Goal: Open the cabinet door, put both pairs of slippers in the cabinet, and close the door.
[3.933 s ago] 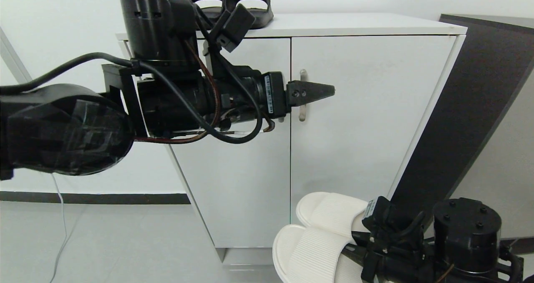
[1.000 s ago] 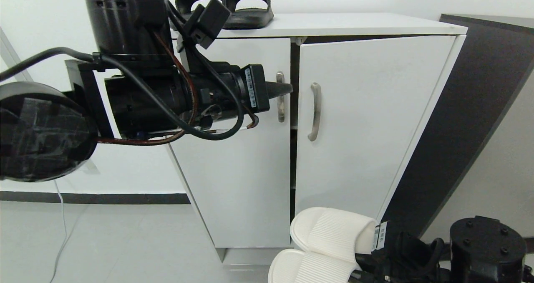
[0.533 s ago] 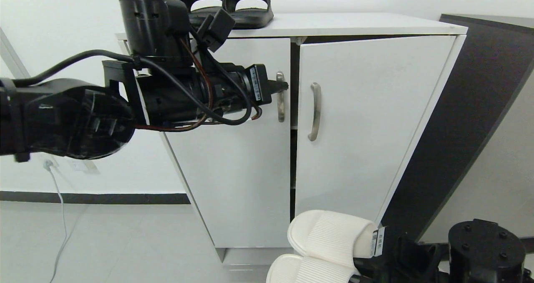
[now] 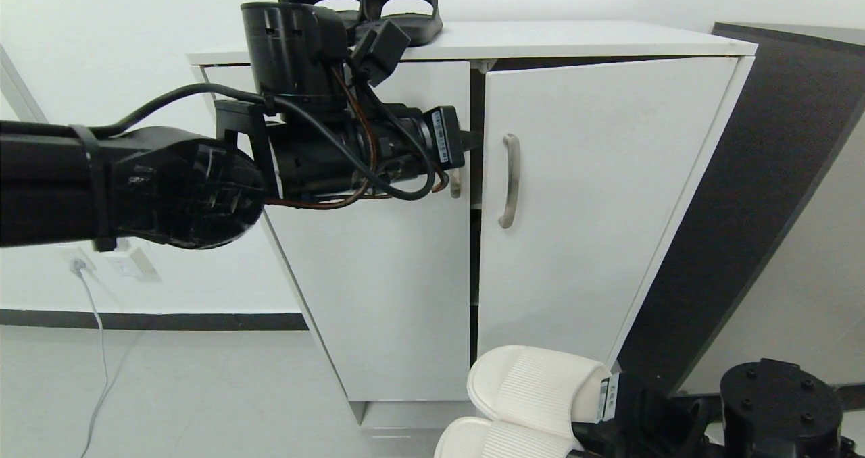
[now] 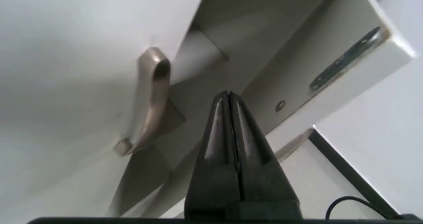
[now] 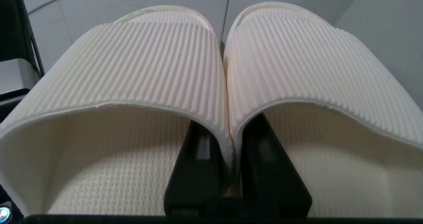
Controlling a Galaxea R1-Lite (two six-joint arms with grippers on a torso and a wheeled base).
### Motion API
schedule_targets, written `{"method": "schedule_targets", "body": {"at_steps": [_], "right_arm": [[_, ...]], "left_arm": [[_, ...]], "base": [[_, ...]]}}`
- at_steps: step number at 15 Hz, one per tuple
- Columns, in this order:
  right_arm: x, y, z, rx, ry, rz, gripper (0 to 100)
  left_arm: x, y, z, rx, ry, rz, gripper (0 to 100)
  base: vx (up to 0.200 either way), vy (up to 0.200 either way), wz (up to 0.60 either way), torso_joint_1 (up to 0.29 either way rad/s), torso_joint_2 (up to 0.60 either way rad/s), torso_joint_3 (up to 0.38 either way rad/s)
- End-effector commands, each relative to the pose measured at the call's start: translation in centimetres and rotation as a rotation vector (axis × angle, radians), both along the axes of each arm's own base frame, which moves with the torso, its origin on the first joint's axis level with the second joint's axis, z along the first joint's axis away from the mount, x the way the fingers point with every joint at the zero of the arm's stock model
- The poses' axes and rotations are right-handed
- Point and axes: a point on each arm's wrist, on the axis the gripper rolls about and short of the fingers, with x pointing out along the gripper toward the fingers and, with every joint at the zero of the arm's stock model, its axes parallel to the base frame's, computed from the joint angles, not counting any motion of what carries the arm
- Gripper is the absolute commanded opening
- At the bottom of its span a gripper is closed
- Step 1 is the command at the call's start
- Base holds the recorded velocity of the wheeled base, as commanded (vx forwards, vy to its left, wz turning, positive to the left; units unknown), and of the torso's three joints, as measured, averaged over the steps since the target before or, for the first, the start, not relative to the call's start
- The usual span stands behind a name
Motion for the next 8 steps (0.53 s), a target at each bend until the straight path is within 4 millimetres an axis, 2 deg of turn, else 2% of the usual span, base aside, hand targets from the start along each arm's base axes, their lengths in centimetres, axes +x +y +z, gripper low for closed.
{"method": "schedule_targets", "body": {"at_steps": [1,4,6,8], "right_arm": [[0.0,0.0,-0.2,-0.006,0.005,0.002,0],[0.0,0.1,-0.4,-0.019,0.001,0.007,0],[-0.1,0.1,-0.6,-0.026,0.007,0.012,0],[-0.5,0.1,-0.7,-0.033,0.012,0.029,0]], "left_arm": [[0.5,-0.4,-0.6,0.007,0.012,-0.002,0],[0.6,-0.4,-0.7,0.011,0.015,0.001,0],[0.3,-0.6,-0.9,0.019,0.016,-0.001,0],[-1.4,-1.3,-1.2,0.032,0.026,-0.048,0]], "base": [[0.000,0.000,0.00,0.000,0.00,0.000],[0.000,0.000,0.00,0.000,0.00,0.000],[-0.200,0.000,0.00,0.002,0.00,0.000],[-0.200,0.000,0.00,0.002,0.00,-0.002]]}}
